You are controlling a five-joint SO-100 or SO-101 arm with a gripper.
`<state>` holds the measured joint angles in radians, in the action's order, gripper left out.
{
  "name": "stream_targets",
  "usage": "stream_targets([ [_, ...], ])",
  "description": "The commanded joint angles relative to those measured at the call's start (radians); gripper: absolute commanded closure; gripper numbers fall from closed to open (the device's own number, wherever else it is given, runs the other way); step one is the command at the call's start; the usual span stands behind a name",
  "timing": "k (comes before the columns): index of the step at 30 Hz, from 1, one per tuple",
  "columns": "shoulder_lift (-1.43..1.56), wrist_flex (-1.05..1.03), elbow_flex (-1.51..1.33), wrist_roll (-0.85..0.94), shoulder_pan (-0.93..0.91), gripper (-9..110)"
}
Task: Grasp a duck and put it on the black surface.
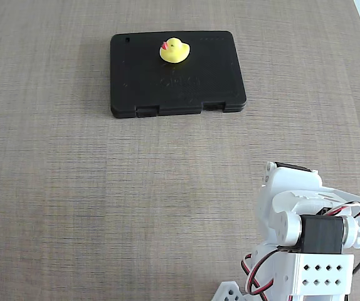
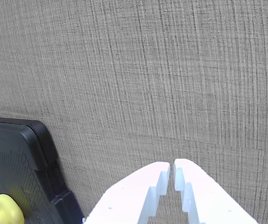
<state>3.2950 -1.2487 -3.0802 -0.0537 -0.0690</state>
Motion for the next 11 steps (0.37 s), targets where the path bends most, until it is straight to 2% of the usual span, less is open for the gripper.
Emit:
stream_targets([
  [1, 0.067, -0.005, 0.025, -0.006, -0.012, 102],
  [11, 0.067, -0.005, 0.025, 0.002, -0.002, 102],
])
